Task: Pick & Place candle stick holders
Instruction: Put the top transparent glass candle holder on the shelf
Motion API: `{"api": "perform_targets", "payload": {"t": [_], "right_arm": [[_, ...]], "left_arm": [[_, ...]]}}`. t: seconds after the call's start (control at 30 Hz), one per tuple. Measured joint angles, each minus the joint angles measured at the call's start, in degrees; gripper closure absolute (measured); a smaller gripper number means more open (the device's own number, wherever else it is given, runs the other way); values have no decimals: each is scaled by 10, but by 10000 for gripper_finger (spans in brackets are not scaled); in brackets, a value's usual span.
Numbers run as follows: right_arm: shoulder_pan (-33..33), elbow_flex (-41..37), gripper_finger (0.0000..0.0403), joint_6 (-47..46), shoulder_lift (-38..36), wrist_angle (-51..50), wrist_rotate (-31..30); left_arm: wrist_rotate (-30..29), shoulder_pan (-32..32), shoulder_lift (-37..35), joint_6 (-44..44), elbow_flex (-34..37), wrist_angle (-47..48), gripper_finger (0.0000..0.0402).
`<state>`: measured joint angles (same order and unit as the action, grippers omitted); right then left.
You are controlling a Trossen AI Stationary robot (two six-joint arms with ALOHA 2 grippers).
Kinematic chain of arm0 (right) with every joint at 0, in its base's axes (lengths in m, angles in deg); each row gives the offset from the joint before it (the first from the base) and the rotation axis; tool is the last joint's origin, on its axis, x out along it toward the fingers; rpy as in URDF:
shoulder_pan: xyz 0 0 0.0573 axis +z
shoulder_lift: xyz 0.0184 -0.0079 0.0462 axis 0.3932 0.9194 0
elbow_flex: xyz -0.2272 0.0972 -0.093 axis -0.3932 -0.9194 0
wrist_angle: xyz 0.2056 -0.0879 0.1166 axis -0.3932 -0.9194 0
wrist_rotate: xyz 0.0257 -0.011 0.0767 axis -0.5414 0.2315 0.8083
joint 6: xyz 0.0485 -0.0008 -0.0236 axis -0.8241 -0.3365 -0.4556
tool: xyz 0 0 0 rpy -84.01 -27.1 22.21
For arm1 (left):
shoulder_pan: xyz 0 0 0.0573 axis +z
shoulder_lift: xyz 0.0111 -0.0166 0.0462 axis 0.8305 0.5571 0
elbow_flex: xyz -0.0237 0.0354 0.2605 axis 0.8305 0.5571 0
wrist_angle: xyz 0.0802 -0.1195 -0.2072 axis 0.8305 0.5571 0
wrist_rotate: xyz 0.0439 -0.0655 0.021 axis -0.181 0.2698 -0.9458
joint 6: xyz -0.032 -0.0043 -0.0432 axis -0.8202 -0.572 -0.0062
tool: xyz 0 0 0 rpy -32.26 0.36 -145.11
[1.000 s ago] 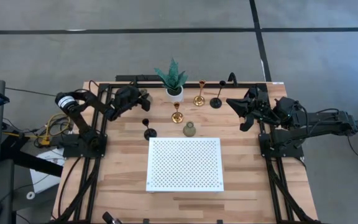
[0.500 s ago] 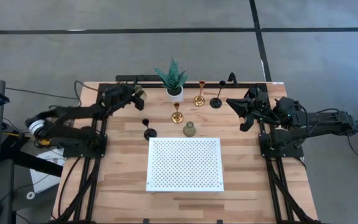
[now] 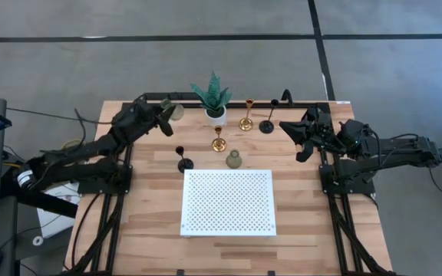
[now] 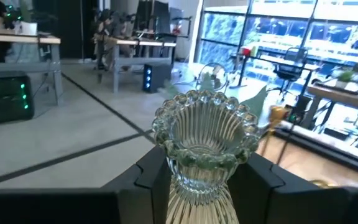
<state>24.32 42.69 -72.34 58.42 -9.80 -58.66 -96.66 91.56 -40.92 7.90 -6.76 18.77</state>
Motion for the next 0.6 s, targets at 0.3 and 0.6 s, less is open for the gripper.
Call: {"api": "perform_targets", "payload": {"t": [0.3,0.6], "right_arm": [[0,0,403,0,0,0,0],[0,0,403,0,0,0,0]], "left_arm": [[-96,-130,-7,51,-116,151,275],[-218,-294,-2,56,-188,171,277]]}}
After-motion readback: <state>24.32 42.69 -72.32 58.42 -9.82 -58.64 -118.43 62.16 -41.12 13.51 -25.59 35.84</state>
